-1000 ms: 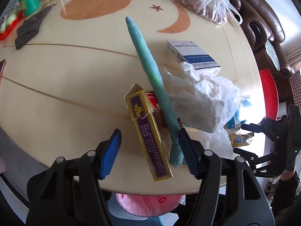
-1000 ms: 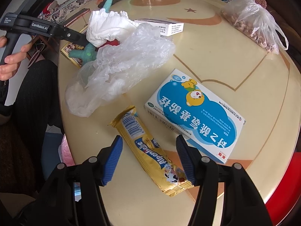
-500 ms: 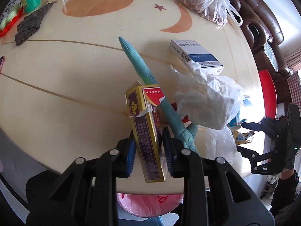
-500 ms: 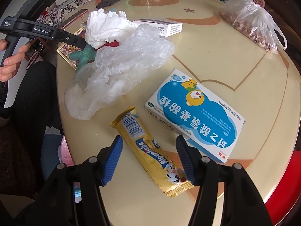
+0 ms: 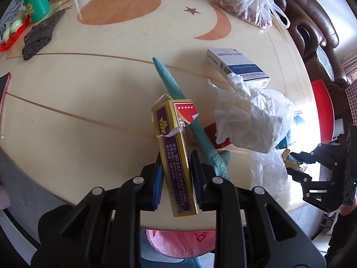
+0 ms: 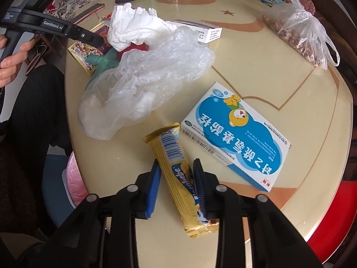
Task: Collect trash
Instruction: 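Lift the cigarette box with the left gripper while the right carries the wrapper over the pink bin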
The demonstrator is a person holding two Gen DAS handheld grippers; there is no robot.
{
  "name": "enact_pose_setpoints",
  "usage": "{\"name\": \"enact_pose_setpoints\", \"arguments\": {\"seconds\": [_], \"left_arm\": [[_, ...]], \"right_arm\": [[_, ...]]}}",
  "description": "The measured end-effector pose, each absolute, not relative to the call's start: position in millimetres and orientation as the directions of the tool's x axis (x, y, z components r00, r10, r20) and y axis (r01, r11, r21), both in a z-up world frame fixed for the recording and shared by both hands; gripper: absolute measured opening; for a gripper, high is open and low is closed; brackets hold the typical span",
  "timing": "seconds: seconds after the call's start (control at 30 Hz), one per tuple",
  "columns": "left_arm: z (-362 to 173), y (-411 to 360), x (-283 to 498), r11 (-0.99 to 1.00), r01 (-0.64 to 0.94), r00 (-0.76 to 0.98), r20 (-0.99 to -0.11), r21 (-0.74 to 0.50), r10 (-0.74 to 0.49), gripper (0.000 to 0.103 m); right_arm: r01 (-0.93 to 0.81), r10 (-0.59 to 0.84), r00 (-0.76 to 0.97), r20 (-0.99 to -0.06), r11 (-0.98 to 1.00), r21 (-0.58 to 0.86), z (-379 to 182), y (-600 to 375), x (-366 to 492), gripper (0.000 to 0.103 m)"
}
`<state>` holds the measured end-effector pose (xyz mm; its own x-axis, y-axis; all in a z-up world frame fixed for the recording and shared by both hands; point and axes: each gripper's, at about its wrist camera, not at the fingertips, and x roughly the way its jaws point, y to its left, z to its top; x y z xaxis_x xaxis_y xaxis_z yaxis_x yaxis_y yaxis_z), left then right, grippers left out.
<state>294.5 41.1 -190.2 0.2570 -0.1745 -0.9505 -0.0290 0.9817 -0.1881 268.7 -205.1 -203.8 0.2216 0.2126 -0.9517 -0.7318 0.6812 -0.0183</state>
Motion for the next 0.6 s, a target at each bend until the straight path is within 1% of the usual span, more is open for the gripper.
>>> {"name": "enact_pose_setpoints", "arguments": {"seconds": [0.23, 0.6], "left_arm": [[-188.1, 46.2, 290.0, 0.984, -0.028, 0.264, -0.950, -0.178, -0.165, 0.023], [-173.7, 51.5, 279.6, 0.991, 0.001, 0.314, -0.941, -0.134, -0.128, 0.022]], "right_arm": [[-0.681, 0.179, 0.252, -0.951, 0.731, -0.043, -202.5, -202.7, 261.2, 0.024], [-0.550, 0.155, 0.304, -0.940, 0.834, -0.040, -197.5, -204.1, 254.9, 0.022]]}}
